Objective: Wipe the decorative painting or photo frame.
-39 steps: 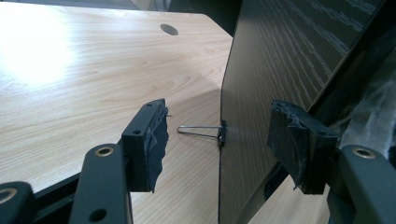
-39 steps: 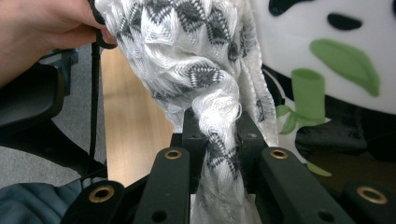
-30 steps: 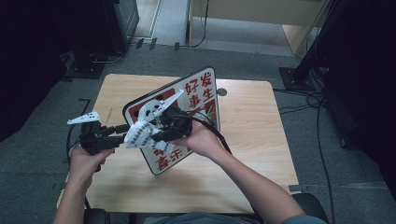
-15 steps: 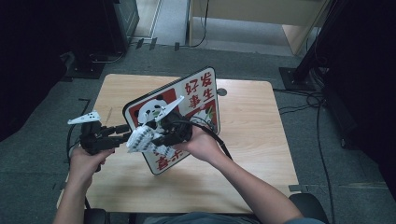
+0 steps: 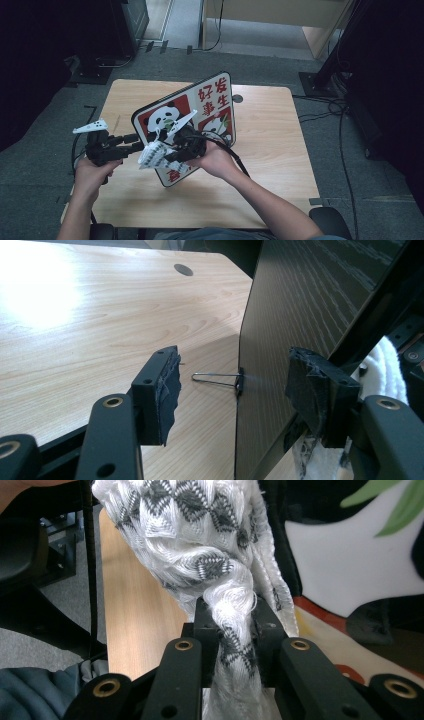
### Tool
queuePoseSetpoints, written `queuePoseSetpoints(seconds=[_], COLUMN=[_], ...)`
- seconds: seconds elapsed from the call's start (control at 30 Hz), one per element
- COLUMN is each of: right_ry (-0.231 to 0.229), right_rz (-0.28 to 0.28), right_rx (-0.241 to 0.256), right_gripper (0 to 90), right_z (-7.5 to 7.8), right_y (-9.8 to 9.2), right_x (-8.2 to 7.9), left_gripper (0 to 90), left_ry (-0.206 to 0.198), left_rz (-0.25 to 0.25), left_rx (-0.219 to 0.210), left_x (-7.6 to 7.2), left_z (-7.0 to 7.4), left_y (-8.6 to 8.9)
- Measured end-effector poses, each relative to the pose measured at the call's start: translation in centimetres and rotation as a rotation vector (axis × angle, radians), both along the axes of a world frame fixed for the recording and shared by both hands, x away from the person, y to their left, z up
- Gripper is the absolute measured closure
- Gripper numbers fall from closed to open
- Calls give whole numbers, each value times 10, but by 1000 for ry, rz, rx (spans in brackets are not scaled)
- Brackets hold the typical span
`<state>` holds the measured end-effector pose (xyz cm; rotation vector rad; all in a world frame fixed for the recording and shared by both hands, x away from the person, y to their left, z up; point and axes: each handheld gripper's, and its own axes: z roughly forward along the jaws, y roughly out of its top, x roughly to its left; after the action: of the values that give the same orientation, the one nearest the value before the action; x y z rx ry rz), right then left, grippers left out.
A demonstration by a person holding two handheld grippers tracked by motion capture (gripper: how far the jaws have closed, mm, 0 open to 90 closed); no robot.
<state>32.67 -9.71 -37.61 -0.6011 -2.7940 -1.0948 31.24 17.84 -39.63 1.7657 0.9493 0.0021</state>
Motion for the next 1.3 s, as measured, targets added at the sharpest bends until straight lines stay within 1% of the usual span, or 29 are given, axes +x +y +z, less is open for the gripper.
queuePoseSetpoints(seconds=[0.37, 0.6, 0.73, 0.9, 1.0, 1.03, 1.3], right_ry=[13, 13, 17, 33, 29, 35, 49], right_rz=[-3, 0, 2, 0, 3, 0, 1], right_rx=[3, -13, -20, -24, -31, -33, -34], right_gripper=[792, 792, 792, 793, 793, 793, 793], right_z=[-13, -21, -28, -36, -41, -43, -56], right_y=[-1, 0, 0, 0, 0, 0, -2], right_x=[-3, -5, -6, -8, -9, -10, -12], left_gripper=[390, 392, 393, 397, 398, 399, 402], left_ry=[3, 3, 4, 5, 4, 5, 7], left_rz=[5, 7, 8, 5, 6, 6, 10], left_rx=[1, 3, 4, 2, 3, 2, 2], left_x=[0, 0, 0, 0, 0, 0, 0], left_z=[0, -1, -1, -2, -2, -2, -2], left_y=[0, 0, 0, 0, 0, 0, 0])
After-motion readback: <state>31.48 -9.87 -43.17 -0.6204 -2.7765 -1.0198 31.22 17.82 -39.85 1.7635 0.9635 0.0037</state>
